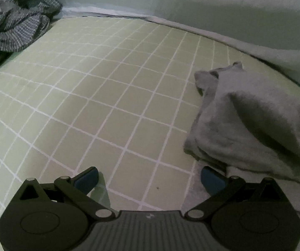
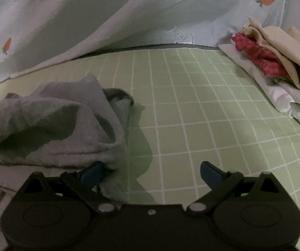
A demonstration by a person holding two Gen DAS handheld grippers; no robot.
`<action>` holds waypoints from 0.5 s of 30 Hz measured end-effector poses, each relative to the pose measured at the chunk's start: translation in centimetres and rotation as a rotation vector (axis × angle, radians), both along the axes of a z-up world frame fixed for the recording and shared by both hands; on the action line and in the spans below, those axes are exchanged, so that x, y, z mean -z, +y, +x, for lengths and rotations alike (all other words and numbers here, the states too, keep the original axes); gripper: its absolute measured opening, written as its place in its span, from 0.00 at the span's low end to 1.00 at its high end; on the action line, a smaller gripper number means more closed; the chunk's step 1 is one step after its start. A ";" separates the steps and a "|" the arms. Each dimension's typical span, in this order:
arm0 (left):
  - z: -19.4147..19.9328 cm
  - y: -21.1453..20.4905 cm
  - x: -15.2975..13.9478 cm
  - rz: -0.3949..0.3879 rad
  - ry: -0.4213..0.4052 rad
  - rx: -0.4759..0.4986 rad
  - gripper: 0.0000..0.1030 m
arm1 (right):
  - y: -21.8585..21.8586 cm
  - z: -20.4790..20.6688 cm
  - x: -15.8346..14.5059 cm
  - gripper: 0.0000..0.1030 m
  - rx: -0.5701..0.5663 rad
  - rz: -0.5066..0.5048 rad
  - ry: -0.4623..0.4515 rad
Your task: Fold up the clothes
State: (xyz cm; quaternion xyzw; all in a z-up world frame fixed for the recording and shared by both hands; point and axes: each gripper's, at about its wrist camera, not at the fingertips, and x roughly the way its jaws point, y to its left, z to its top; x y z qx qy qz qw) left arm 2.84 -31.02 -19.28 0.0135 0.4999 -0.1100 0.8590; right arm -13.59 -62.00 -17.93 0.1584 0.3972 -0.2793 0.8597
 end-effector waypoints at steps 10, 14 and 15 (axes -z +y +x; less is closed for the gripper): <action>-5.1 2.1 -1.7 -0.109 0.010 0.059 0.97 | 1.2 -6.2 0.7 0.86 -0.005 0.157 -0.107; -8.1 3.3 -1.4 -0.157 0.056 0.081 0.79 | 1.8 -9.9 1.4 0.65 0.034 0.267 -0.158; -8.8 3.6 -1.2 -0.176 0.074 0.080 0.76 | 2.0 -10.7 1.4 0.60 0.047 0.271 -0.161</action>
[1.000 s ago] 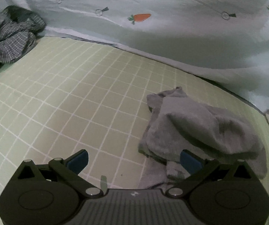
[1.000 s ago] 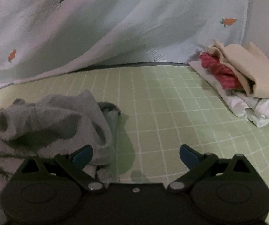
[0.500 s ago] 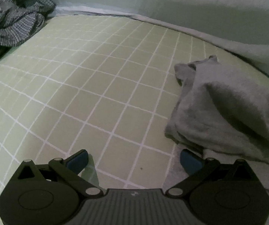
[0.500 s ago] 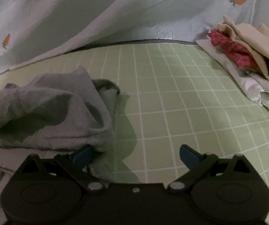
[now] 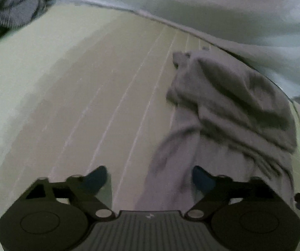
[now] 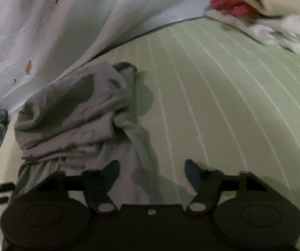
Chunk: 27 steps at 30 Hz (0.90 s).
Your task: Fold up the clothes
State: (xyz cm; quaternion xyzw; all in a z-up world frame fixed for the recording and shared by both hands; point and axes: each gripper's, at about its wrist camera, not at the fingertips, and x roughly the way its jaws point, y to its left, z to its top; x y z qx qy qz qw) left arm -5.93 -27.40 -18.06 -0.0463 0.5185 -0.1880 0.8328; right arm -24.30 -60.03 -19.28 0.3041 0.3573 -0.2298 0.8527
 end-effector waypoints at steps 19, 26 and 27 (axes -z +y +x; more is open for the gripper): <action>-9.0 6.4 1.2 -0.307 0.179 0.026 0.47 | 2.4 -13.9 5.3 0.24 0.194 0.626 -0.287; -11.8 6.8 1.3 -0.345 0.235 0.064 0.47 | 2.5 -15.7 6.5 0.26 0.157 0.746 -0.307; -12.0 6.8 1.3 -0.349 0.241 0.068 0.47 | 2.5 -16.0 6.6 0.26 0.146 0.760 -0.309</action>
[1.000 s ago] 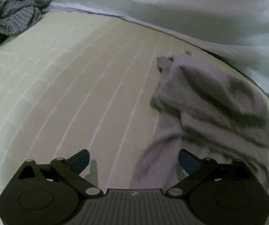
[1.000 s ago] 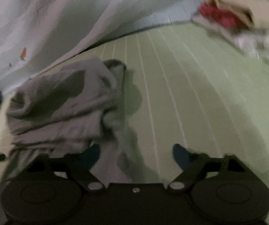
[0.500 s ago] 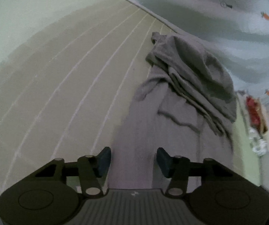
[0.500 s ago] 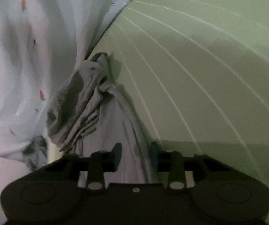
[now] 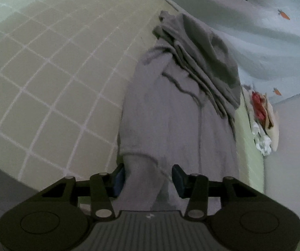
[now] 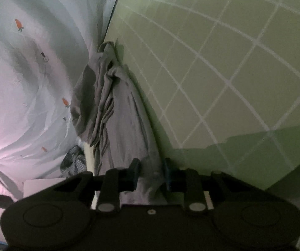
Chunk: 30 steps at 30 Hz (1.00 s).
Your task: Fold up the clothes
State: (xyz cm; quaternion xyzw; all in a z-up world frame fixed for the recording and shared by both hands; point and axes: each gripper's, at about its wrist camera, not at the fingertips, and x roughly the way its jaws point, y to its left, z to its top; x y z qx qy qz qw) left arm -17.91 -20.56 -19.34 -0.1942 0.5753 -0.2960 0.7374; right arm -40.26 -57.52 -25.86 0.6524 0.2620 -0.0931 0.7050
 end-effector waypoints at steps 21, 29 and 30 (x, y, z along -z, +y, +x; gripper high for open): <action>0.7 0.3 -2.8 -0.193 0.043 -0.138 0.09 | -0.6 2.5 -2.6 0.08 -0.084 0.001 -0.155; 4.7 -1.9 -6.3 -0.433 0.055 -0.306 0.09 | -3.4 6.6 -5.9 0.08 0.047 0.051 -0.344; 5.2 -2.1 -6.9 -0.445 0.043 -0.309 0.09 | -3.8 7.1 -6.4 0.08 0.062 0.052 -0.362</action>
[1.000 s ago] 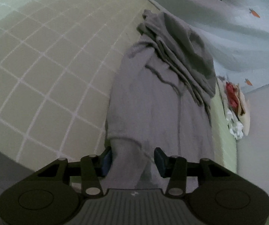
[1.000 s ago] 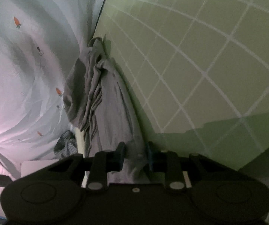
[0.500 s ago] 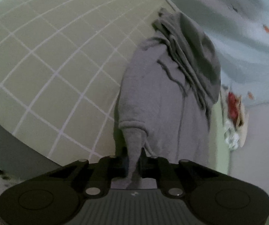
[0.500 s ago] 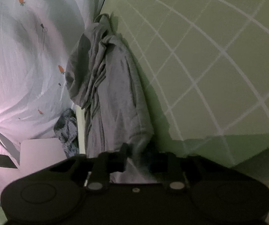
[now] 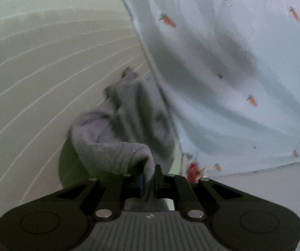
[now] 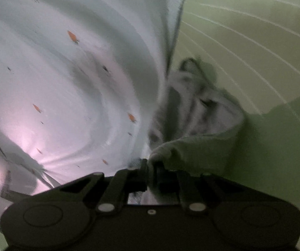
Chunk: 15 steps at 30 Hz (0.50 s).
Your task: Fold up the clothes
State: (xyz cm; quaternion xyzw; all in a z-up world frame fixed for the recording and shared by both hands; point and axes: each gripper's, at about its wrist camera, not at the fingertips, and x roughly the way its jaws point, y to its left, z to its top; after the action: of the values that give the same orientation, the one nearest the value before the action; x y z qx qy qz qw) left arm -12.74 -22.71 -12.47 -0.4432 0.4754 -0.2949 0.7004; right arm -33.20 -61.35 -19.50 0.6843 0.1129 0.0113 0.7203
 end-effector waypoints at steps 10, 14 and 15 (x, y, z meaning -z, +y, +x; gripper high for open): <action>4.4 -2.3 -2.7 0.003 -0.049 -0.054 0.09 | -4.2 4.4 -2.4 0.08 0.079 0.032 -0.071; 6.2 -3.3 -2.7 -0.011 -0.043 -0.058 0.09 | -5.2 6.6 -2.3 0.08 0.094 0.043 -0.067; 6.7 -3.5 -2.8 -0.014 -0.042 -0.056 0.09 | -5.5 7.0 -2.2 0.08 0.099 0.050 -0.069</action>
State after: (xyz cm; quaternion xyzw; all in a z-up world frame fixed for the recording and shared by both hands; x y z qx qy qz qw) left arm -5.99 -26.19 -9.71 -0.4552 0.4458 -0.2878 0.7150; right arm -26.16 -66.87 -17.32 0.7059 0.0537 0.0021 0.7062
